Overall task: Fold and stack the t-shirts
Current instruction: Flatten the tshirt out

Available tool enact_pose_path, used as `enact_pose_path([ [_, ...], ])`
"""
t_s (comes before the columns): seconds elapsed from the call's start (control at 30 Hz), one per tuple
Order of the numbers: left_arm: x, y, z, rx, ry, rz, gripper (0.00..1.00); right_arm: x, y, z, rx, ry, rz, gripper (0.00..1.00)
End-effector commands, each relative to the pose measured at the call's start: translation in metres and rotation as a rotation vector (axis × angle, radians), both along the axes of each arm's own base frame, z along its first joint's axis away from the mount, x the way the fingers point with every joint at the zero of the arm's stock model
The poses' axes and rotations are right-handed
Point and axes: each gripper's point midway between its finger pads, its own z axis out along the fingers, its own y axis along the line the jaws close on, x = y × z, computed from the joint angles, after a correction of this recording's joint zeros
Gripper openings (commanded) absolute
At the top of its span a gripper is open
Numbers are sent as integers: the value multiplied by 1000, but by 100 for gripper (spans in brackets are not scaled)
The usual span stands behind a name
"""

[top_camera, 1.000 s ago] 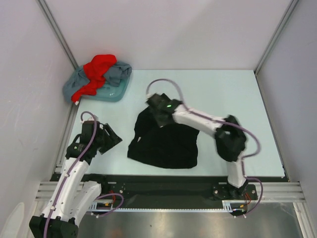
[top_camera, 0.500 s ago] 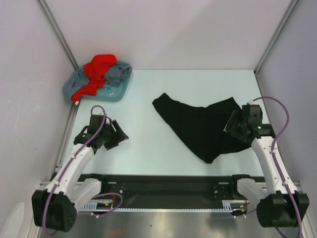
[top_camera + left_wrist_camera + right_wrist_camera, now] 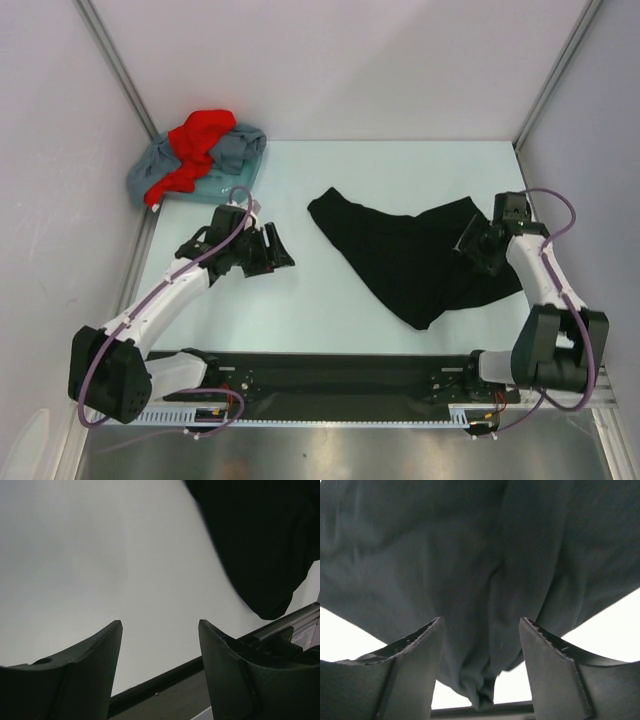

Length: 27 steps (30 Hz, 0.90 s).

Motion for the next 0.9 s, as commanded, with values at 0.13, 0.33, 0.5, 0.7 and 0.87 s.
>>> enact_pose_path([
  [0.13, 18, -13, 26, 5, -115, -153, 68, 58, -53, 2, -43, -23, -76, 53],
  [0.33, 23, -5, 26, 87, -146, -196, 68, 58, -63, -25, -66, 88, -84, 69],
  [0.5, 33, 0, 16, 80, -114, -198, 68, 62, -63, -53, -74, 149, -60, 67],
  [0.7, 41, 10, 17, 60, -110, -186, 68, 75, -62, -56, -121, 161, -46, 25],
  [0.87, 49, 12, 18, 62, -111, -189, 68, 69, -51, -17, -182, 154, -7, 0],
])
